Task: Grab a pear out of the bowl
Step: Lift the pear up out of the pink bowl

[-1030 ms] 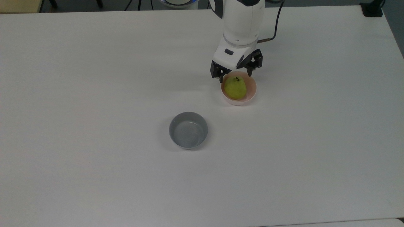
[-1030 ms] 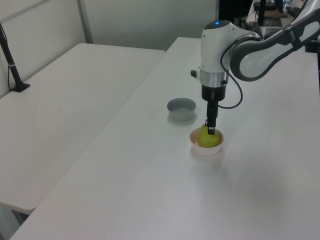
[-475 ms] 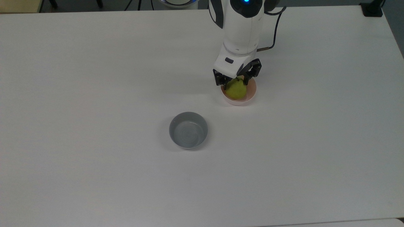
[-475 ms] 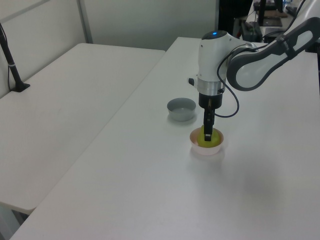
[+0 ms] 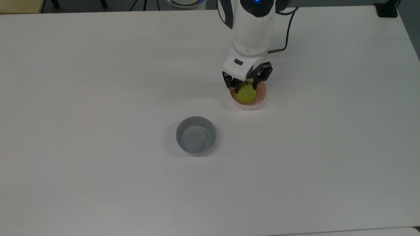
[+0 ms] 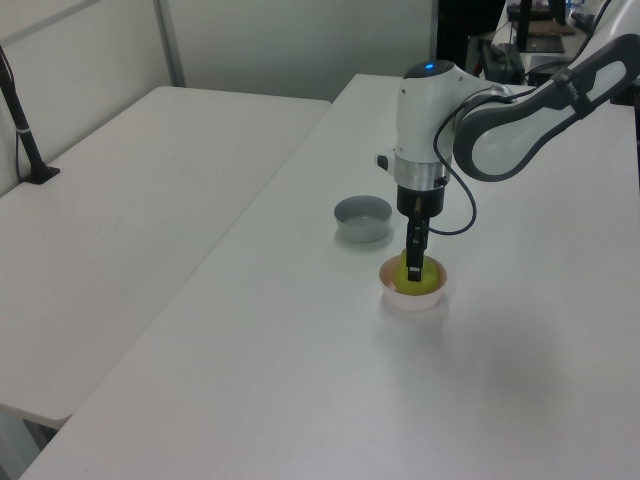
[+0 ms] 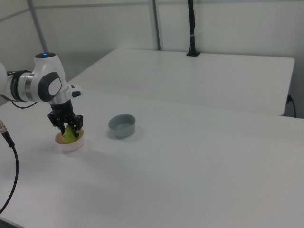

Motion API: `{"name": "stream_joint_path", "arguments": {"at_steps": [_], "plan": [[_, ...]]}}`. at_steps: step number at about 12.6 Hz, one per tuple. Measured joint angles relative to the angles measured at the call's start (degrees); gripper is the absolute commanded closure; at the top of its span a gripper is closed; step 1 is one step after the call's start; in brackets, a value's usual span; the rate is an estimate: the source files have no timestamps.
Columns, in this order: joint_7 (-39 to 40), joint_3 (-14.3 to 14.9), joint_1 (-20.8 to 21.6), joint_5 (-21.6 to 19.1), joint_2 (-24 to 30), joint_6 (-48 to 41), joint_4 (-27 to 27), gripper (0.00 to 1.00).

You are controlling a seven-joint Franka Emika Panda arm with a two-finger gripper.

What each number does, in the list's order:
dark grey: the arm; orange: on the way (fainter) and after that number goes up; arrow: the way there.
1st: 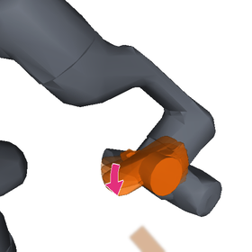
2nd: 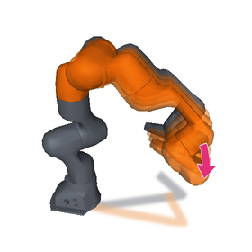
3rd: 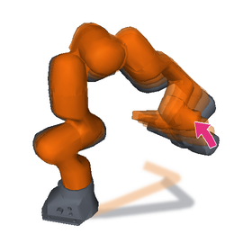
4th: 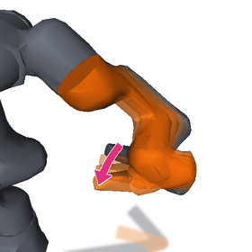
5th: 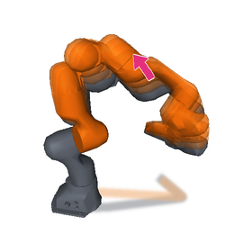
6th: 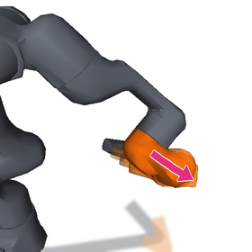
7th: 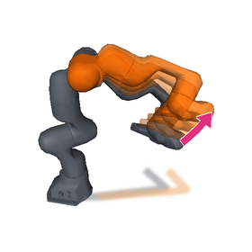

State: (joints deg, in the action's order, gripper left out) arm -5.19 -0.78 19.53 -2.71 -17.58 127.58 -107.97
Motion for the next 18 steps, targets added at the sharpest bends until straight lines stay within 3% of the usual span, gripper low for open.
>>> {"name": "stream_joint_path", "arguments": {"at_steps": [3, 9, 13, 18], "plan": [[-0.35, 0.00, -0.01, 0.00, 1.19, -1.29, 1.34, 1.00], [-0.61, 0.05, -1.43, 0.00, 8.41, -16.63, 6.64, 1.00], [-0.60, 0.19, -5.54, 0.00, 14.65, -26.77, 8.92, 1.00], [1.32, 0.88, -11.31, 0.01, 20.22, -32.05, 9.55, 1.00]]}}
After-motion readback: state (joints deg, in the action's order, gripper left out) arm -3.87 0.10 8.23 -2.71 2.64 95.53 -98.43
